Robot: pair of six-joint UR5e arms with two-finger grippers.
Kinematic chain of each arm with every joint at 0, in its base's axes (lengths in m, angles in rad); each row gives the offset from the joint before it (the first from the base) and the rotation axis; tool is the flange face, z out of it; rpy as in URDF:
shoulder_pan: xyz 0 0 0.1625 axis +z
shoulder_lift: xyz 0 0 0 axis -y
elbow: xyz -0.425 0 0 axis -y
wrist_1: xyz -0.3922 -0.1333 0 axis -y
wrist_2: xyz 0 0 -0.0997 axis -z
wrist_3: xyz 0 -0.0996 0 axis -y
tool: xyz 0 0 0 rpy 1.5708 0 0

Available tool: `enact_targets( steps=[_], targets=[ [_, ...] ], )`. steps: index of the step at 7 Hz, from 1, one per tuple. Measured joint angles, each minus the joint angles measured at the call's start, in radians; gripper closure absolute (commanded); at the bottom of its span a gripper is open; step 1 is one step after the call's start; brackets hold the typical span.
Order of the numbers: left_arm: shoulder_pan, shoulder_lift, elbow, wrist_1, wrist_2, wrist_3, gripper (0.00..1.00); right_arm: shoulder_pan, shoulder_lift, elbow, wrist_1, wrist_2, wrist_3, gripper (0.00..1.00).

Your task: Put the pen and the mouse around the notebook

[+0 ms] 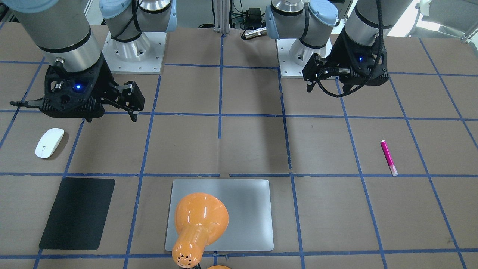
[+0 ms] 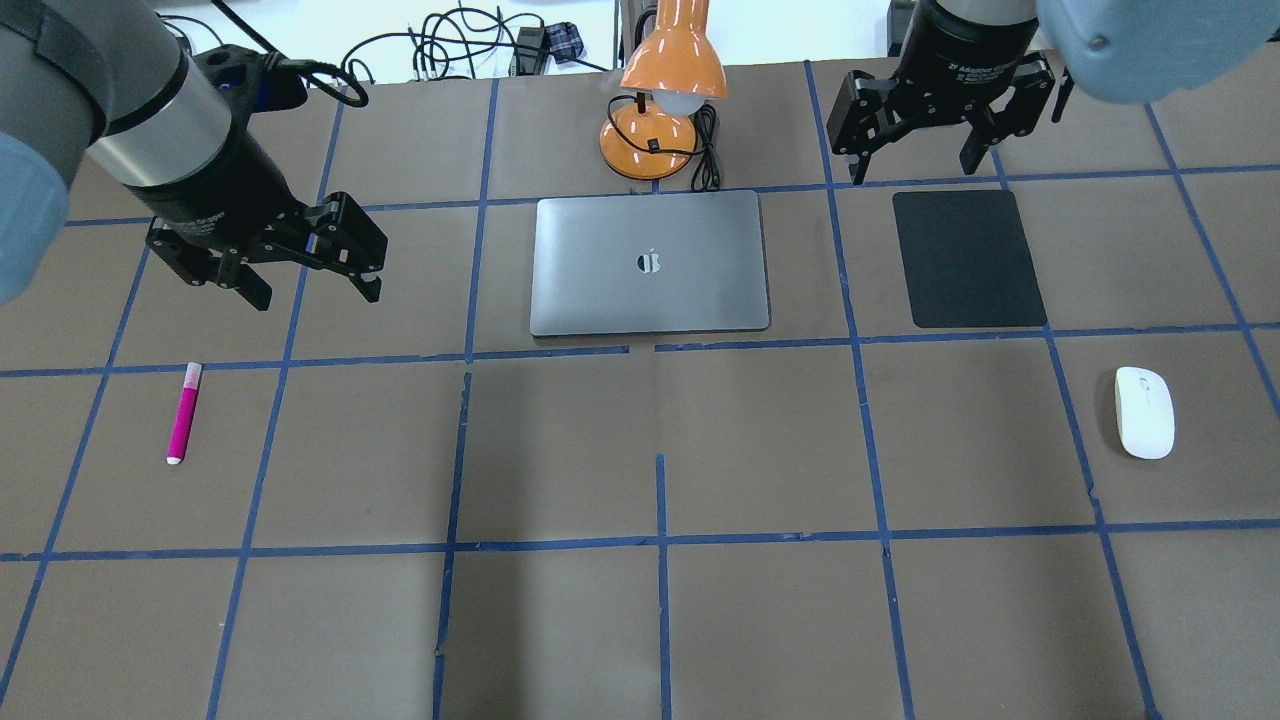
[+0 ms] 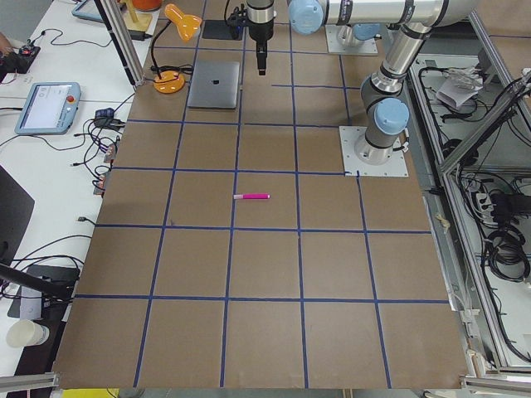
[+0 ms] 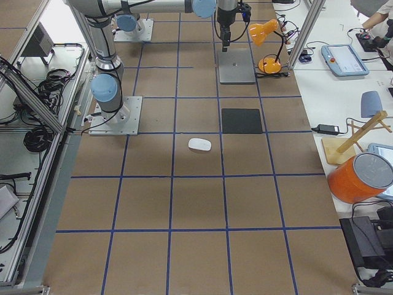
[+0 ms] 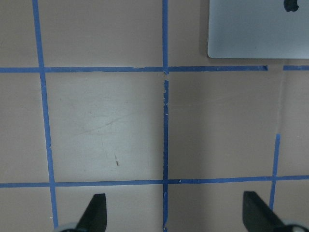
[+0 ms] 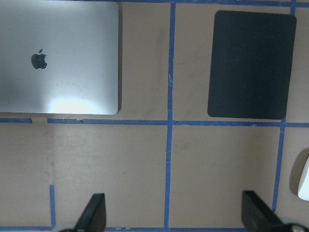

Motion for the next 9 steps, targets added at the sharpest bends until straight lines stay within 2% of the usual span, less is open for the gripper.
enact_targets(
  steps=[2, 6, 9],
  targets=[
    [0.031, -0.016, -0.008, 0.006, 0.002, 0.004, 0.0, 0.003, -0.002, 0.0, -0.008, 0.009, 0.001, 0.0],
    [0.197, -0.043, -0.022, 0.017, 0.006, 0.018, 0.0, 0.002, 0.002, 0.001, 0.0, 0.005, -0.011, 0.0],
    [0.262, -0.081, -0.022, 0.06, 0.05, 0.132, 0.0, -0.004, 0.004, 0.002, 0.002, -0.005, -0.013, 0.0]
  ],
)
